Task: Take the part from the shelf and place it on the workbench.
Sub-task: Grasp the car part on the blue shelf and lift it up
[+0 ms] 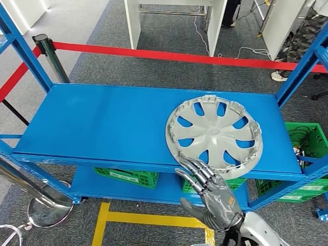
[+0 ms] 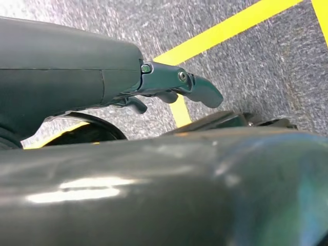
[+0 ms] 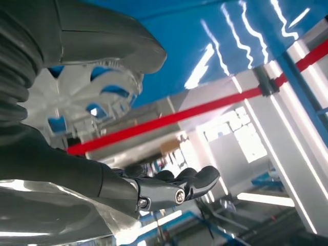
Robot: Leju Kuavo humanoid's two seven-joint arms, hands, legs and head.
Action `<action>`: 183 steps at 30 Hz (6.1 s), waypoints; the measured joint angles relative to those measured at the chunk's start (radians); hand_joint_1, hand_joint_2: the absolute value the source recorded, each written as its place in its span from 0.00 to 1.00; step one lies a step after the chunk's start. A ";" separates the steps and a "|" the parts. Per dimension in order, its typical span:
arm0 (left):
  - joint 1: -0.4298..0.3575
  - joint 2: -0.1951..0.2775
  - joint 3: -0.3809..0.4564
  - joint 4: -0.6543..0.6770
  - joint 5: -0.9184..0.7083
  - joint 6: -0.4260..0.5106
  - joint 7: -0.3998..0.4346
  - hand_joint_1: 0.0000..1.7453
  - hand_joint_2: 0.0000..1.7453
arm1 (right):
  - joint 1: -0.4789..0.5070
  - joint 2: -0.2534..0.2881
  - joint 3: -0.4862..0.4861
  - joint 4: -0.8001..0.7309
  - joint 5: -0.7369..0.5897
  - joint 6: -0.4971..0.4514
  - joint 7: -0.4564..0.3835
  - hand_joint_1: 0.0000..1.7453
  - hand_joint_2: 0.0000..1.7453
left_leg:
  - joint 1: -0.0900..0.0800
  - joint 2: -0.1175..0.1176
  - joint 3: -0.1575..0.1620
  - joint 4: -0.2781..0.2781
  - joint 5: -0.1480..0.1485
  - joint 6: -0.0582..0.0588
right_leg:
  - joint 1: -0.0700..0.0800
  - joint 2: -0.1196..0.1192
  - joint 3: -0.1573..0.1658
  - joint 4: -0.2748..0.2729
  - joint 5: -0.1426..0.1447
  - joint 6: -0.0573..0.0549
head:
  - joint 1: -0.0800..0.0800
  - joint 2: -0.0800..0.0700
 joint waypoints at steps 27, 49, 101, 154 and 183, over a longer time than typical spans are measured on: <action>0.000 0.032 0.001 -0.100 -0.168 0.055 0.180 0.00 0.00 | -0.189 0.041 0.214 0.238 0.383 0.092 0.241 0.00 1.00 | 0.000 -0.001 0.001 0.000 0.000 0.000 | 0.000 -0.001 0.000 0.000 0.000 0.000 | 0.000 0.000; 0.018 0.045 0.023 -0.151 -0.226 0.055 0.245 0.00 0.00 | -0.129 0.051 0.103 0.255 0.425 0.183 0.339 0.00 1.00 | 0.000 -0.001 0.001 0.000 0.000 0.000 | 0.000 -0.001 -0.001 0.000 0.000 0.000 | 0.000 0.000; 0.082 0.060 0.102 -0.226 -0.252 0.055 0.294 0.00 0.00 | -0.049 0.088 -0.060 0.375 0.453 0.281 0.381 0.00 1.00 | 0.000 -0.001 0.001 0.000 0.000 0.000 | 0.000 -0.001 -0.001 0.000 0.000 0.000 | 0.000 0.000; 0.156 0.085 0.150 -0.327 -0.287 0.055 0.330 0.00 0.00 | 0.021 0.124 -0.202 0.287 0.243 0.243 0.294 0.00 1.00 | 0.000 -0.001 0.001 0.000 0.000 0.000 | 0.000 -0.001 -0.001 0.000 0.000 0.000 | 0.000 0.000; 0.178 0.089 0.175 -0.350 -0.317 0.055 0.368 0.00 0.00 | 0.042 0.137 -0.225 0.282 0.214 0.292 0.332 0.00 1.00 | 0.000 -0.001 0.001 0.000 0.000 0.000 | 0.000 -0.001 0.000 0.000 0.000 0.000 | 0.000 0.000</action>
